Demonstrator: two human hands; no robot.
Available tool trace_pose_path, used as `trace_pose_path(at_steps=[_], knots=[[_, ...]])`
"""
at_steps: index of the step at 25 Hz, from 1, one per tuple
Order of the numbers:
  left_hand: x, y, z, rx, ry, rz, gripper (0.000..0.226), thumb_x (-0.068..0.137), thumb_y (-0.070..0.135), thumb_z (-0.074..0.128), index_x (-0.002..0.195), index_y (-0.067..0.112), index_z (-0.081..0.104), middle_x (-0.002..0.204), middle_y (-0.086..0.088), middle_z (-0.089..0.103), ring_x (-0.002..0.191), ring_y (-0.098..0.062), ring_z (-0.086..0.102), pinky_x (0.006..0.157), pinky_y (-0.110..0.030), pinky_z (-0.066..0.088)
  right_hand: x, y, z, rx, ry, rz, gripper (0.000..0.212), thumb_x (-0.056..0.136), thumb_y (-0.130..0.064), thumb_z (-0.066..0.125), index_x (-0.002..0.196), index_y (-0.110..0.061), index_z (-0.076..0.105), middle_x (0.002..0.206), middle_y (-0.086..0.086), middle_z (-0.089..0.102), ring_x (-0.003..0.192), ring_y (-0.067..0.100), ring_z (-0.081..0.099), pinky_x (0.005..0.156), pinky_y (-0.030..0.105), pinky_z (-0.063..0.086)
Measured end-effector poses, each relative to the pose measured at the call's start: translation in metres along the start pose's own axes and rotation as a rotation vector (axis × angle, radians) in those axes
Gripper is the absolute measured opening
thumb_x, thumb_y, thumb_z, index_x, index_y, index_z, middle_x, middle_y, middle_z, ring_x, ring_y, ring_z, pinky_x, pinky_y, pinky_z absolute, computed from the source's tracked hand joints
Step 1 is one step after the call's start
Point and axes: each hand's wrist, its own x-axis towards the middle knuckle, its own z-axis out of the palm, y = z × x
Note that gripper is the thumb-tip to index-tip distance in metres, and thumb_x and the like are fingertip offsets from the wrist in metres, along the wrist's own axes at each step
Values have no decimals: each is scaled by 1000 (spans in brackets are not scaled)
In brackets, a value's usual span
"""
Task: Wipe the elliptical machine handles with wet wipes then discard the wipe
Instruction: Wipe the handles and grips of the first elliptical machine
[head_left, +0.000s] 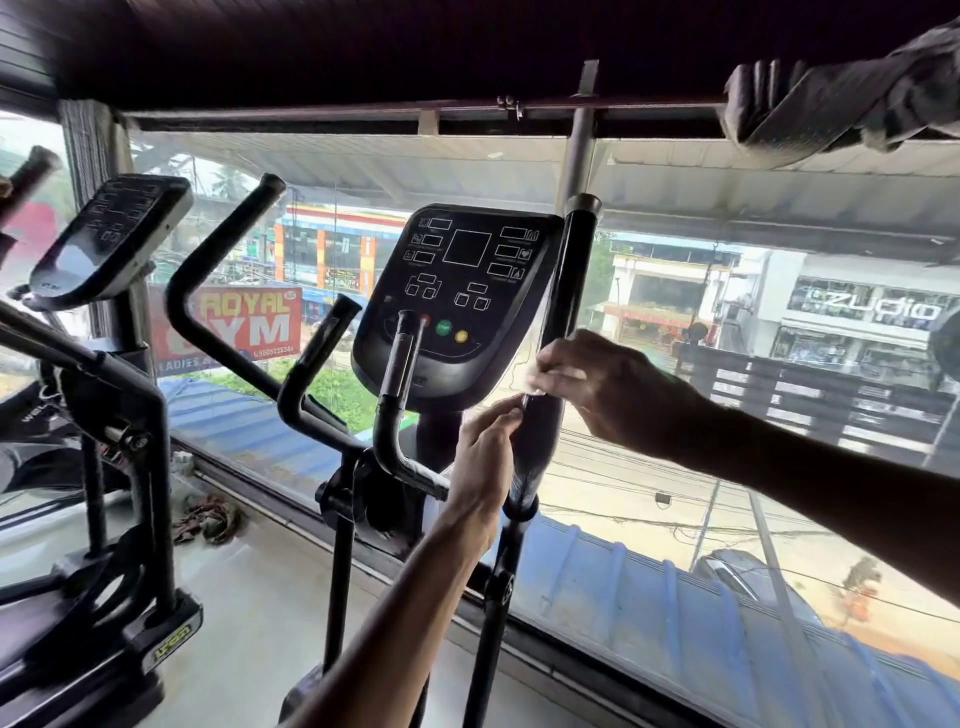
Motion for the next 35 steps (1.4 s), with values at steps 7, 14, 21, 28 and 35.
trace_pose_path(at_steps=[7, 14, 21, 28, 35], knots=[[-3, -14, -12, 7, -74, 14, 27, 99, 15, 54, 108, 18, 78, 108, 0, 79, 111, -17, 70, 99, -30, 50, -17, -19, 8, 17, 5, -127, 26, 100, 1, 54, 120, 4, 70, 111, 15, 70, 99, 28, 66, 83, 33, 63], [3, -25, -17, -80, -47, 8, 26, 92, 11, 57, 107, 15, 78, 111, -4, 78, 111, -18, 70, 103, -32, 50, -9, -21, 7, -78, -40, -152, 31, 98, 2, 47, 119, 7, 70, 107, 17, 68, 99, 32, 63, 77, 40, 62], [4, -33, -26, -95, -135, -15, 34, 98, -3, 48, 100, 15, 76, 94, 3, 79, 94, -9, 72, 97, -30, 48, -21, -37, 12, -95, -86, -136, 29, 97, 5, 61, 126, 6, 65, 113, 17, 67, 101, 33, 64, 78, 41, 62], [8, -39, -32, -36, -171, 49, 49, 89, -16, 41, 114, 7, 76, 115, -10, 77, 119, -24, 68, 115, -42, 45, -18, -39, 14, -91, 68, 123, 29, 94, 7, 66, 123, 4, 70, 114, 14, 69, 101, 30, 62, 86, 32, 59], [-3, -25, -29, -18, -186, 29, 38, 98, -14, 42, 126, -5, 66, 113, -7, 76, 106, -7, 71, 99, -23, 53, -22, -47, 19, -41, 169, 248, 32, 95, 7, 62, 126, 2, 69, 120, 13, 69, 106, 27, 60, 98, 25, 50]])
